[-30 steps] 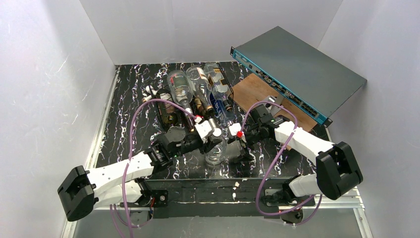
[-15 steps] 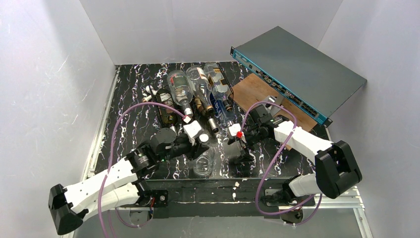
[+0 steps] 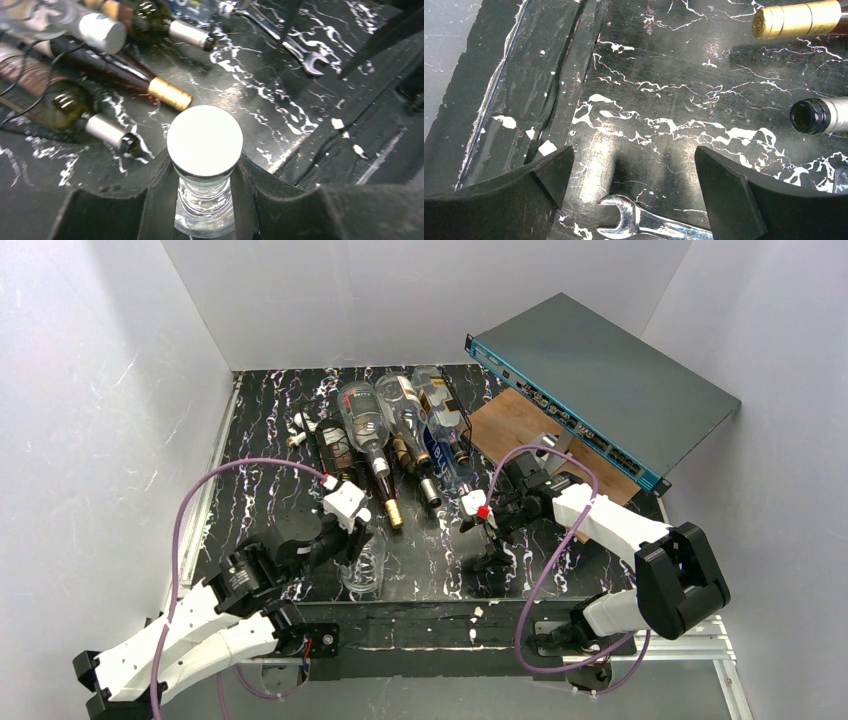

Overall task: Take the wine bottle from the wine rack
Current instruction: Move the wine bottle to the center of the board.

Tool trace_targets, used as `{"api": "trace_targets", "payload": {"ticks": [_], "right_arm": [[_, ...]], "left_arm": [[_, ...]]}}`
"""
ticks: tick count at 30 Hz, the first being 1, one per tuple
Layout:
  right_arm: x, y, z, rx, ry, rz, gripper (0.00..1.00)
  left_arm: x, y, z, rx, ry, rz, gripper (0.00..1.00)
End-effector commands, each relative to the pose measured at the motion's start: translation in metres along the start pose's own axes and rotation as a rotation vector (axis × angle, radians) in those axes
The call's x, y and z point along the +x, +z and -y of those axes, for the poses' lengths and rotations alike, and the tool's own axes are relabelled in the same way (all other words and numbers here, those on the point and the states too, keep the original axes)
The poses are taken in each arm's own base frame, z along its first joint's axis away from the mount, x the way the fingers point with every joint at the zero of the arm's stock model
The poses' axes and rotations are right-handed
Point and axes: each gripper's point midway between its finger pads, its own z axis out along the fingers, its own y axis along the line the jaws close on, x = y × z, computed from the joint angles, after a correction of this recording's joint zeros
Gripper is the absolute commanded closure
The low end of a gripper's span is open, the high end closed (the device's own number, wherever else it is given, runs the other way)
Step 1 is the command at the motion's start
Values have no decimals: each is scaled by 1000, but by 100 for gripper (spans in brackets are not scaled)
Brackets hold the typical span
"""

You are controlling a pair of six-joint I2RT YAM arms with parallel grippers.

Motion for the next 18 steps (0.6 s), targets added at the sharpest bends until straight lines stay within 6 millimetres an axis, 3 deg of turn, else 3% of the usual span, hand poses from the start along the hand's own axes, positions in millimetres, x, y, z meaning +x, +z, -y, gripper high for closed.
{"api": "trace_targets", "payload": {"ticks": [1, 10, 18], "right_arm": [[-11, -4, 9, 13, -35, 10, 0], [-11, -4, 9, 13, -32, 9, 0], [-10, -4, 8, 11, -29, 9, 0]], "left_arm": [[-57, -34, -40, -198, -47, 210, 100], [-61, -62, -93, -498, 4, 242, 100], [-70, -57, -117, -628, 48, 252, 100]]}}
